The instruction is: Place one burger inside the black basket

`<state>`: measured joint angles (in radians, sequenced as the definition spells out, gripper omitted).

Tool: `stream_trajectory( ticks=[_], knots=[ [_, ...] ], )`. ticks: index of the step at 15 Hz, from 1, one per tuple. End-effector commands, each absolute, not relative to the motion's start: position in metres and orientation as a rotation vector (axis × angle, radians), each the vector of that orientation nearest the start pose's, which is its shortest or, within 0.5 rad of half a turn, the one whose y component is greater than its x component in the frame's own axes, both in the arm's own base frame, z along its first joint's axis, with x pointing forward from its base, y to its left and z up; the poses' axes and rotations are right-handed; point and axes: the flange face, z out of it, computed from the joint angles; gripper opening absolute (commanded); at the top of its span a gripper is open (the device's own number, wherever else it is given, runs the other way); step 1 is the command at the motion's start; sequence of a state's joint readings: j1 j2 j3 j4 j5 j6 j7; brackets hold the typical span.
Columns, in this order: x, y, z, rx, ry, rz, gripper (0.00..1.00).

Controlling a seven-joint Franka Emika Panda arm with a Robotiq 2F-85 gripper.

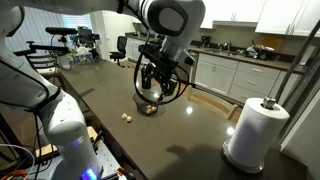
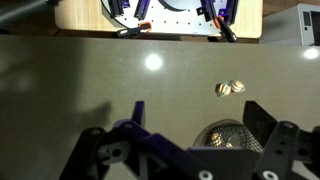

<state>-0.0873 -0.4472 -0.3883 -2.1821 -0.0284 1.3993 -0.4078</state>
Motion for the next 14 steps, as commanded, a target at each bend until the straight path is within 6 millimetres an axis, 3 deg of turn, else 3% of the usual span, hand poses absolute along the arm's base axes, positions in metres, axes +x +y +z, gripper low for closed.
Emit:
stream_trajectory(
  ticks=[1, 7, 14],
  knots=[
    [0.332, -0.196, 0.528, -2.842, 0.003, 0.399, 1.00],
    [0.333, -0.197, 0.526, -2.837, 0.001, 0.404, 1.00],
    [0.359, -0.190, 0.499, -2.834, -0.040, 0.483, 1.00]
  ],
)
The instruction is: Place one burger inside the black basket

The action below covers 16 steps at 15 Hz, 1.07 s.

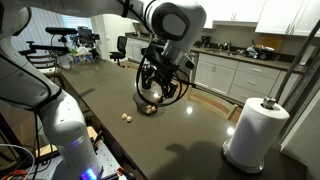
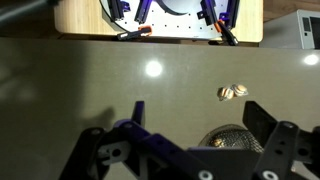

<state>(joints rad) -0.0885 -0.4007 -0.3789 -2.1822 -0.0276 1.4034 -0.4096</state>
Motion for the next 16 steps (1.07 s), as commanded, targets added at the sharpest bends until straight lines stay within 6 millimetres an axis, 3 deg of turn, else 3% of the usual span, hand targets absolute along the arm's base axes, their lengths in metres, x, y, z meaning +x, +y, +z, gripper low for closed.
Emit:
stream_trajectory(
  ticks=[1, 5, 10, 16],
  knots=[
    [0.363, -0.186, 0.494, -2.844, -0.044, 0.489, 1.00],
    [0.379, -0.162, 0.467, -2.945, -0.117, 0.419, 1.00],
    [0.400, -0.125, 0.420, -3.104, -0.336, 0.326, 1.00],
    [0.429, -0.093, 0.402, -3.160, -0.543, 0.301, 1.00]
  ],
)
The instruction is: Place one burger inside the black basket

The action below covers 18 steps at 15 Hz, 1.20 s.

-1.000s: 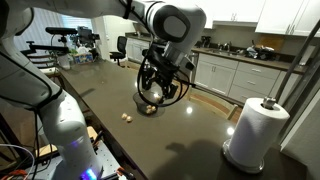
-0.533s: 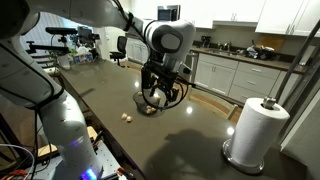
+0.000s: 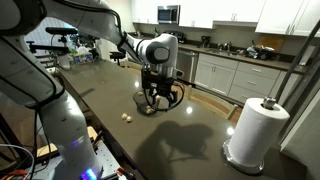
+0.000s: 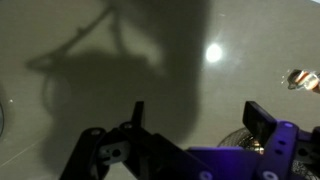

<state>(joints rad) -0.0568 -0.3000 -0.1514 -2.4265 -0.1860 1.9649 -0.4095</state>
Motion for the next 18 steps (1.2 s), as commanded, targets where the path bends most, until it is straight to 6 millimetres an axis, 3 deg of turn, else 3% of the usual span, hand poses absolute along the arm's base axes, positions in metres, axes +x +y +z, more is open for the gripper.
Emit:
stream_trajectory(
  ticks=[1, 9, 14, 18],
  knots=[
    [0.432, -0.090, 0.400, -3.145, -0.549, 0.308, 1.00],
    [0.448, -0.074, 0.394, -3.108, -0.677, 0.326, 1.00],
    [0.475, -0.035, 0.388, -3.107, -0.841, 0.345, 1.00],
    [0.507, 0.000, 0.387, -3.104, -0.864, 0.226, 1.00]
  ],
)
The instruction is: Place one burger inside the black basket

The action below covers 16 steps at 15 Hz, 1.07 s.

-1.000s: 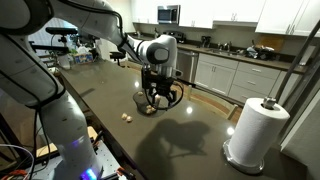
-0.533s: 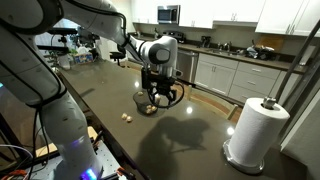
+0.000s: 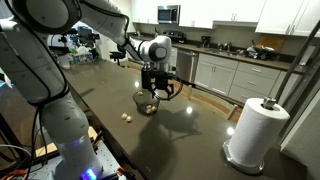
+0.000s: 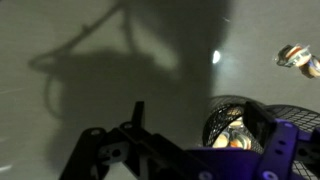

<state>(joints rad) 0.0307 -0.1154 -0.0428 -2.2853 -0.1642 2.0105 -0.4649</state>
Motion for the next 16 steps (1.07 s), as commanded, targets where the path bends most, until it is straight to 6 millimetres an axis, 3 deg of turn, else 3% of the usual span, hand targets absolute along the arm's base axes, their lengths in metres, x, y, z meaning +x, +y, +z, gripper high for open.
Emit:
stream_trajectory(
  ticks=[1, 9, 12, 16],
  knots=[
    [0.515, 0.005, 0.386, -3.095, -0.867, 0.194, 1.00],
    [0.548, 0.049, 0.379, -2.935, -0.863, 0.091, 1.00],
    [0.551, 0.066, 0.371, -2.923, -0.907, 0.108, 1.00],
    [0.545, 0.069, 0.366, -2.943, -0.893, 0.143, 1.00]
  ],
)
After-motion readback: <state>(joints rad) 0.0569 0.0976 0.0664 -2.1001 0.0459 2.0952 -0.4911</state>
